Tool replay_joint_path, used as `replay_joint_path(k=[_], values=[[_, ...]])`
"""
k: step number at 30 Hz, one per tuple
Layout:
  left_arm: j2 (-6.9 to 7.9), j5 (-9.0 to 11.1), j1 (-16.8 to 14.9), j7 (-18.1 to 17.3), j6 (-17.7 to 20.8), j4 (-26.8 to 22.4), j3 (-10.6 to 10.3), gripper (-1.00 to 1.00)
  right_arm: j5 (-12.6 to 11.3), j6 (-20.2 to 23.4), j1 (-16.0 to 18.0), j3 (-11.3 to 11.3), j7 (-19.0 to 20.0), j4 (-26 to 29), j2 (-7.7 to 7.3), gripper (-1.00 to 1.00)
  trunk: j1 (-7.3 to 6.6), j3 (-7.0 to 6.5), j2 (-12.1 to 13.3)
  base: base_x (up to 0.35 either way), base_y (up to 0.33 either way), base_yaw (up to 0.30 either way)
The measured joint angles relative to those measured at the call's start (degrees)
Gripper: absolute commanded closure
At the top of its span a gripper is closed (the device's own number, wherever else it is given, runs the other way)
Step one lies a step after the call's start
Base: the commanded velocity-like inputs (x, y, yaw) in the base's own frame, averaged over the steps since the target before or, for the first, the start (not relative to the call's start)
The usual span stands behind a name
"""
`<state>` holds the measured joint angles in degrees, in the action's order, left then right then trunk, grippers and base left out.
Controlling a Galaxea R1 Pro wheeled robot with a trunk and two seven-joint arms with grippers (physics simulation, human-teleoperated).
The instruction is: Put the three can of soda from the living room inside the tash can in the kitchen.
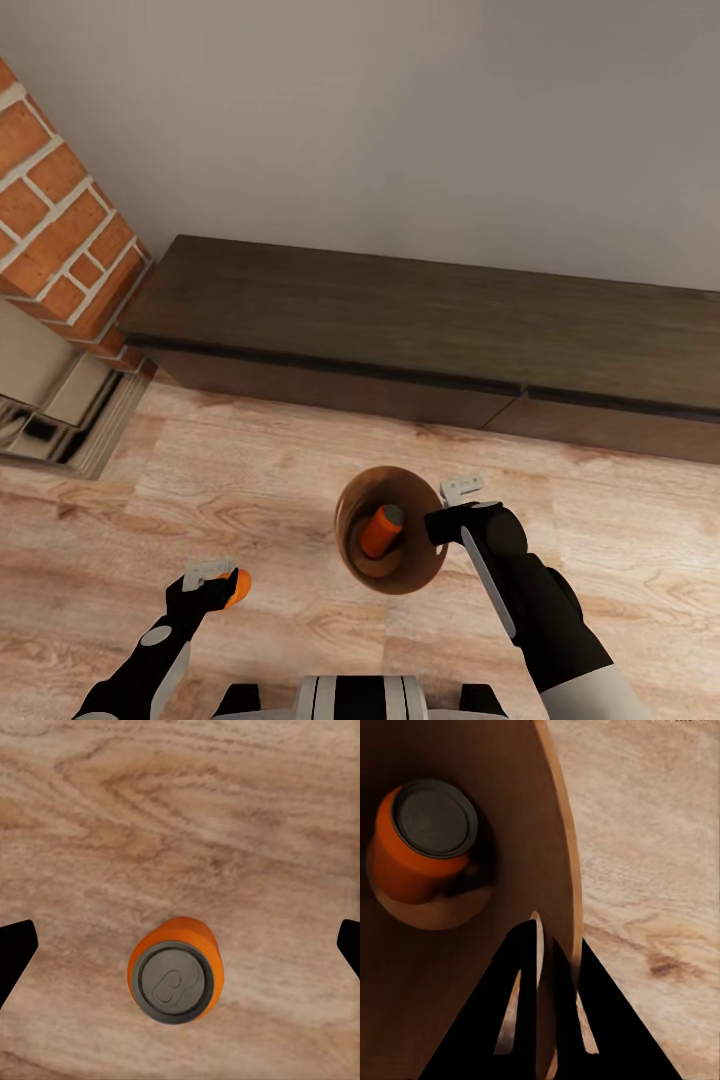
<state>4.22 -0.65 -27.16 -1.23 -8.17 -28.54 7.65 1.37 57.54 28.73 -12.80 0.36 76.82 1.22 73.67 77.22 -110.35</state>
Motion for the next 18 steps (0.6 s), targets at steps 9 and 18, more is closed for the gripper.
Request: replay_joint_path(k=[9,18], values=[[0.24,-0.04,0.0,-2.0,0.0,0.03,0.0,-1.0,0.34,-0.01,0.01,-0.01,-0.1,0.0,0.0,1.0,1.31,1.08,-2.39,0.0,0.0,0.0],[0.56,-0.07,0.0,-2.84,0.0,0.02,0.0,-1.0,0.3,0.0,0.01,-0.04,-0.1,0.0,0.0,1.0,3.29,2.69,-6.0,0.0,0.0,0.0]])
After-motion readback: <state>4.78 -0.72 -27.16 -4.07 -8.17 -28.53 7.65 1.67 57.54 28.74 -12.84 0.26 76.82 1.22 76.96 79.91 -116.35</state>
